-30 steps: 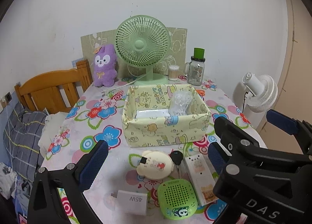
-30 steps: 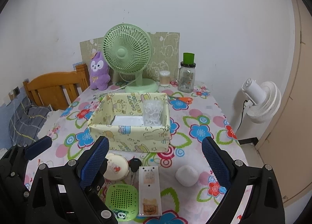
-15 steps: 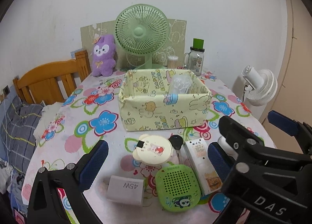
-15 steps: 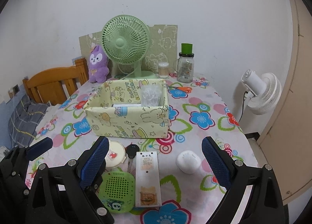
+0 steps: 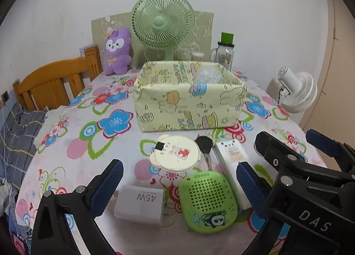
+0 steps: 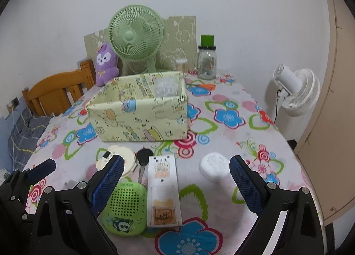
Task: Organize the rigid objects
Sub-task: 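Reach the left tool to the white printed charger and grasp it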
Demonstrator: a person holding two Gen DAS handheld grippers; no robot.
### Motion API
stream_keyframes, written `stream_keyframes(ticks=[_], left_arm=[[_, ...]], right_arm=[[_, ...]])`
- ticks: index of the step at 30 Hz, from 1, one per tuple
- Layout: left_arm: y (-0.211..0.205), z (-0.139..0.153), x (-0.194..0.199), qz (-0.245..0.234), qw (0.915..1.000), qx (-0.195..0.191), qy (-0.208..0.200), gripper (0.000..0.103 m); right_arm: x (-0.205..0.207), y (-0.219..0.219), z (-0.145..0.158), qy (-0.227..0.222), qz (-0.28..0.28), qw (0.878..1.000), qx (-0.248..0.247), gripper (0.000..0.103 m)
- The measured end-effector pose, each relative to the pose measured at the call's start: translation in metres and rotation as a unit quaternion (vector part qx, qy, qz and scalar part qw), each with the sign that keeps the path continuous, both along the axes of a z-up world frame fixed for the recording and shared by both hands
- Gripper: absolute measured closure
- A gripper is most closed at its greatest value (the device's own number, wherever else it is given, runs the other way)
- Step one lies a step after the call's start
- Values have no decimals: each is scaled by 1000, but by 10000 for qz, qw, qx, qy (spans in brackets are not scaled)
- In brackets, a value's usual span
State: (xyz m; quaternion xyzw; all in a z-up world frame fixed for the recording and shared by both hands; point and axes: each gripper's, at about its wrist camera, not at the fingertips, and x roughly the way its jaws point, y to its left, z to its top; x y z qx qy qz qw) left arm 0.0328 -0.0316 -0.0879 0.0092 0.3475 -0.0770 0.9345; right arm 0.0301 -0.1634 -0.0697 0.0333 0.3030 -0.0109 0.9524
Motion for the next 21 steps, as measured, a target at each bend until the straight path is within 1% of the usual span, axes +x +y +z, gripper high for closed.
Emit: stream_keyframes(ticks=[7,9,11,14,19,21], left_arm=[[8,-20,8,41,9997,22,222,0],[12,-25,12,96,9994,56,323,1],[17,-31,15,160,9990,89,403,1],[23,-39,19,227,9983,144,514,2],[28,-50,21,266,9974,283,605,7],[26,-51,20,269,9973,402,548,10]], right_arm=[[8,7,-17,163,-12,9998,-148,6],[11,9,-22,166,-114,9995,-254,6],[15,12,-28,211,-155,9992,-315,11],[21,15,-36,327,-71,9991,-270,12],[28,22,-48,462,47,9984,-337,12],[31,24,-53,520,79,9981,-334,12]])
